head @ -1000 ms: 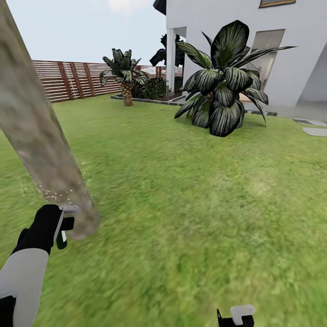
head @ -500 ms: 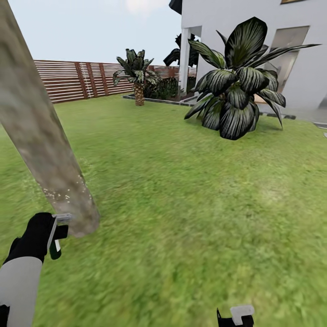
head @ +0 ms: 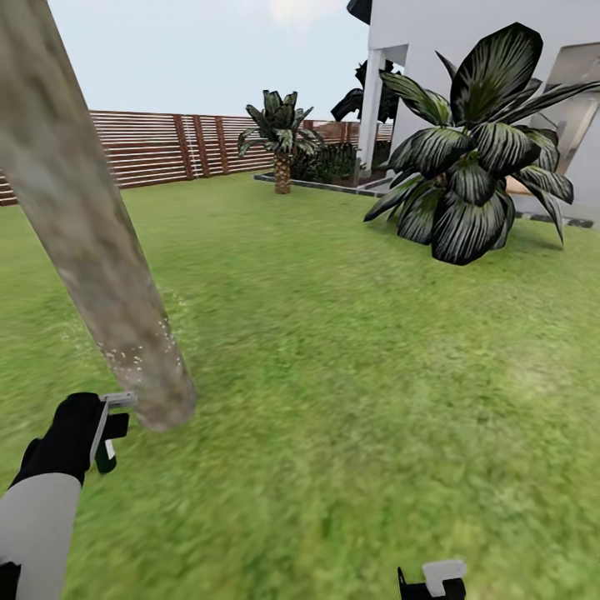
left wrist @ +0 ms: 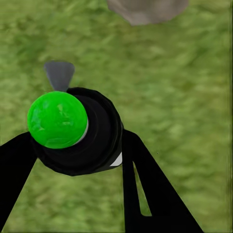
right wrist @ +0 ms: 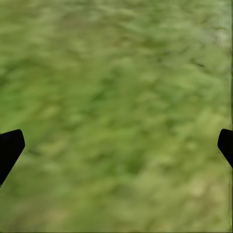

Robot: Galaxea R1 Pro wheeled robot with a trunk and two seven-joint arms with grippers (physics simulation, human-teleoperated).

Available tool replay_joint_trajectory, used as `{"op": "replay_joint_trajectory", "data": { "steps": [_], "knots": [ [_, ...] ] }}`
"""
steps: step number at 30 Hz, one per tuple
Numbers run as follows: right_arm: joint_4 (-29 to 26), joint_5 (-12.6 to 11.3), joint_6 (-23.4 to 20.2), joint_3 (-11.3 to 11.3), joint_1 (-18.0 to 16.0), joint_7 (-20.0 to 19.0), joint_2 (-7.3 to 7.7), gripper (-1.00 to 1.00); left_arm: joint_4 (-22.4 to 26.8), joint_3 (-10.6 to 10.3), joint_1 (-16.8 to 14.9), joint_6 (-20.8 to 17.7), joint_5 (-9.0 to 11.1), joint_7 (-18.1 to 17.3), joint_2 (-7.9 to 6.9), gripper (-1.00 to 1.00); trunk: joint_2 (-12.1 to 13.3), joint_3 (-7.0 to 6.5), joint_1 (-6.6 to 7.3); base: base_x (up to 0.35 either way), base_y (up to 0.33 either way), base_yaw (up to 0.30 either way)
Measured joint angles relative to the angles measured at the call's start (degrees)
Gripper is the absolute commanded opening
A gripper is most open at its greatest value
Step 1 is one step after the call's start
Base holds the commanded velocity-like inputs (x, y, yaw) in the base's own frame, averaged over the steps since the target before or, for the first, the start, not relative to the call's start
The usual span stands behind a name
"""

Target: In the garden, pick up the pesticide atomizer on the floor and spray pesticide onto both trees until each tree trunk is fully covered.

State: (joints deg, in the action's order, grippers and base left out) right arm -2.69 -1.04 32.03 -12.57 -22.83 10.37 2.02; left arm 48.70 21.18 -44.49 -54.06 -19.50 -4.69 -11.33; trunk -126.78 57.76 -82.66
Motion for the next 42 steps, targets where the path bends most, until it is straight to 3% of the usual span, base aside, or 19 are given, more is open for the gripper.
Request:
{"op": "replay_joint_trajectory", "data": {
  "steps": [18,25,31,35,42],
  "knots": [
    [0.0,0.0,0.0,0.0,0.0,0.0,0.0,1.0,0.1,0.1,0.0,0.4,0.2,0.1,0.12,-1.0,0.0,0.0,-0.01,0.104,-0.255,0.008],
    [0.0,0.0,0.0,0.0,0.0,0.0,-0.01,1.0,0.6,-0.1,-1.1,0.2,0.3,0.3,0.26,-1.0,0.0,0.0,0.01,0.163,-0.204,0.257],
    [0.0,0.0,0.0,0.0,0.0,0.0,-0.01,1.0,4.7,-0.1,-1.2,-0.4,0.4,0.4,0.72,-1.0,0.0,0.0,-0.01,0.078,-0.014,0.277],
    [0.0,0.0,0.0,0.0,0.0,0.0,-0.01,1.0,4.9,-0.3,-2.5,-0.5,0.3,0.4,3.49,-1.0,0.0,0.0,-0.02,0.017,0.0,0.256],
    [0.0,0.0,0.0,0.0,0.0,0.0,0.0,1.0,4.8,-0.5,-2.0,-0.4,-0.2,0.4,3.45,-1.0,0.0,0.0,0.01,0.27,-0.101,0.023]
  ]
}}
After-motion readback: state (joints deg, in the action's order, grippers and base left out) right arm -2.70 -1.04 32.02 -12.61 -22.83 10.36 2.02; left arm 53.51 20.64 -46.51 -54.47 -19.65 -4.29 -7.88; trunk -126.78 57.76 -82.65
